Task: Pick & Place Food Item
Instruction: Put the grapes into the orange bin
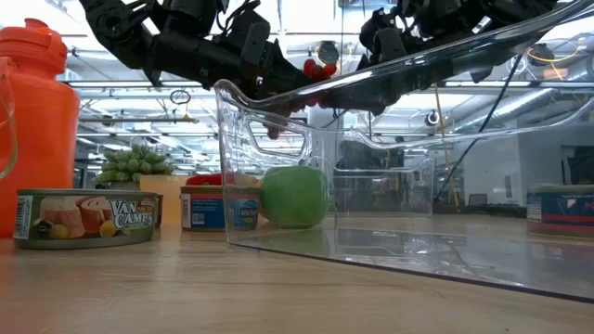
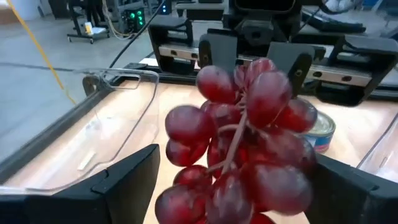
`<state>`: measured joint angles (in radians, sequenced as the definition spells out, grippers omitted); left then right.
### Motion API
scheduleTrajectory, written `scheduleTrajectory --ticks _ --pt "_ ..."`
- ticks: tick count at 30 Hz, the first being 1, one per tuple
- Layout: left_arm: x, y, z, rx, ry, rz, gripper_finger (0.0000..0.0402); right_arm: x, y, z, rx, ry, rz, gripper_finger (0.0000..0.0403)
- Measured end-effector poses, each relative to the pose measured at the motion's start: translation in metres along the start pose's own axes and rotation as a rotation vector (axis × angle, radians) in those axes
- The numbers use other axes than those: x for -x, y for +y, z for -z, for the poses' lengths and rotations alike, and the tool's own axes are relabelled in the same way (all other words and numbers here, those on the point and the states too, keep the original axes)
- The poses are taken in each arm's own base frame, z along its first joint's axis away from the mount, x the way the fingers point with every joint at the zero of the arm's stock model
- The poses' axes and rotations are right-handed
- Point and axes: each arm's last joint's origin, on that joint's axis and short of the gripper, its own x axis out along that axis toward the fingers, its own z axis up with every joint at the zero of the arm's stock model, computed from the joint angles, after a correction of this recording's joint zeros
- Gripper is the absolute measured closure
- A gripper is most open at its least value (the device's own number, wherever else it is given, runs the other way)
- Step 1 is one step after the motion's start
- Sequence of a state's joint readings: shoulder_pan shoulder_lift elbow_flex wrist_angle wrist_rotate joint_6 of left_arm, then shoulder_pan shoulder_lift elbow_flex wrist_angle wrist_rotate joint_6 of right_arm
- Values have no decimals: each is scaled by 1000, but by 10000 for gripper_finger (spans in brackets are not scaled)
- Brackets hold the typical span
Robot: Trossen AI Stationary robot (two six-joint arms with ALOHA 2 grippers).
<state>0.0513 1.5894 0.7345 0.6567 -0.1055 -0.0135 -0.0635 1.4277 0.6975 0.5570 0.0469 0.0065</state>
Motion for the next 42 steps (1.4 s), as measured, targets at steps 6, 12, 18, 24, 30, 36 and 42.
scheduleTrajectory --ticks 6,12,18,24,30,36,42 --pt "0 -1 0 -28 2 3 156 0 0 0 0 0 1 367" --pt "0 -1 -1 7 -12 4 246 0 0 0 -8 6 -13 367" --pt "5 4 -11 1 -62 -9 296 4 1 -1 -2 16 -50 333" --pt "28 17 -39 17 -126 -87 322 23 0 -7 -21 93 -50 240" --pt "48 26 -45 -15 -27 -231 336 41 0 -16 -24 106 -48 164" --pt "57 41 -25 49 80 -387 337 47 -1 -9 -24 116 -44 145" --pt "69 56 18 155 72 -467 344 47 -3 -7 -26 96 -34 153"
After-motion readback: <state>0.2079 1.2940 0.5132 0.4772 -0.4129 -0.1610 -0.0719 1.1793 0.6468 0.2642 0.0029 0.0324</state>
